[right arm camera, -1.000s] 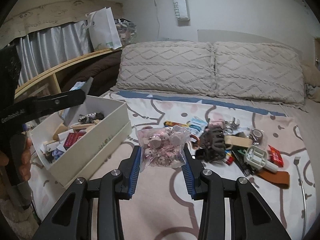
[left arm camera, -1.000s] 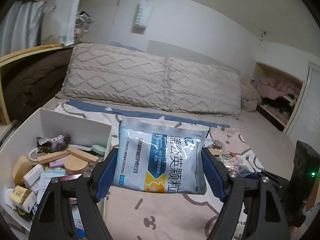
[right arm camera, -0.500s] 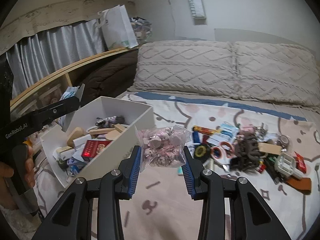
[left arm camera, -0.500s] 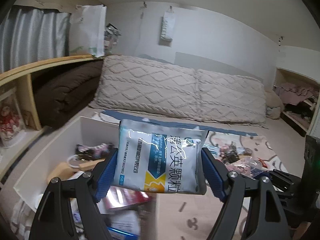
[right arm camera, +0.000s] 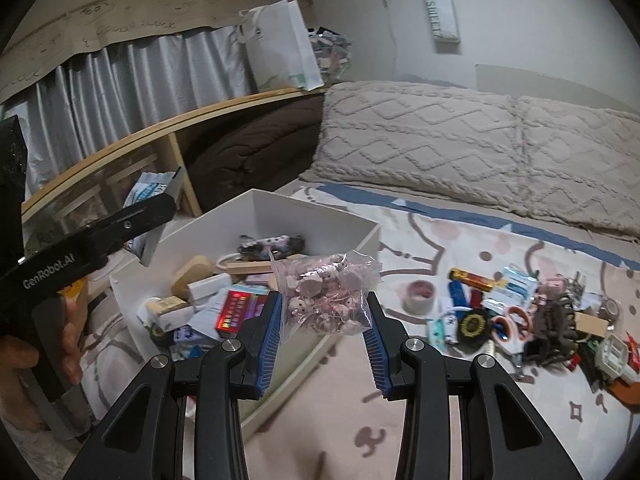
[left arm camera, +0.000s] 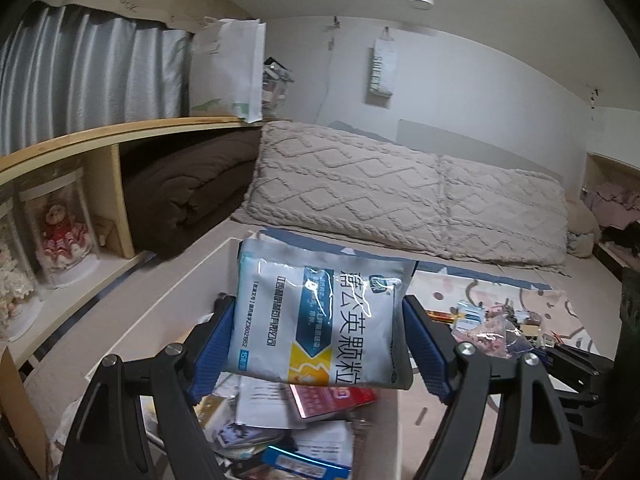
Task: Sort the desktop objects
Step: 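Carry the sachet and candy bag over the shoe box with both tools, then open the right tool to drop the candy bag into the shoe box, then lower the sachet into the shoe box and open the left tool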
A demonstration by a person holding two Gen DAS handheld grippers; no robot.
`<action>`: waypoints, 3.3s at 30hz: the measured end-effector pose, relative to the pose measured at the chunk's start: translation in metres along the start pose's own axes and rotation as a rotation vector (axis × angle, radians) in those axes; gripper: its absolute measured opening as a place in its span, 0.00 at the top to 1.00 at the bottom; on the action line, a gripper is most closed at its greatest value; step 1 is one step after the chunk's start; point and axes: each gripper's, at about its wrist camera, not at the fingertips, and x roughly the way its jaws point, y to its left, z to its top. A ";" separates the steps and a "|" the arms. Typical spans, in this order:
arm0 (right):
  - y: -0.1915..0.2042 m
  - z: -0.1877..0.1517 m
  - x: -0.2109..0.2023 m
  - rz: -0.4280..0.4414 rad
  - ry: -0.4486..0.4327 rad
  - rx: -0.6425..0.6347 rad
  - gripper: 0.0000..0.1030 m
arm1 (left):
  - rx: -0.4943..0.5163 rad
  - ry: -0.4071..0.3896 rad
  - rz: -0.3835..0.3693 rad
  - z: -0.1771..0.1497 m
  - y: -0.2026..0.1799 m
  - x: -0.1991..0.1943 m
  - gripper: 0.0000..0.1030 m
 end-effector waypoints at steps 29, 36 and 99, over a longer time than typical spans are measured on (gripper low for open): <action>0.080 -0.008 0.087 0.145 0.464 -0.208 0.61 | -0.027 0.091 0.144 -0.019 0.049 0.022 0.22; 0.085 -0.014 0.091 0.145 0.527 -0.245 0.61 | -0.025 0.113 0.158 -0.022 0.053 0.028 0.22; -0.005 -0.066 -0.004 0.008 0.447 -0.078 0.61 | 0.293 0.348 0.134 -0.066 -0.009 0.058 0.22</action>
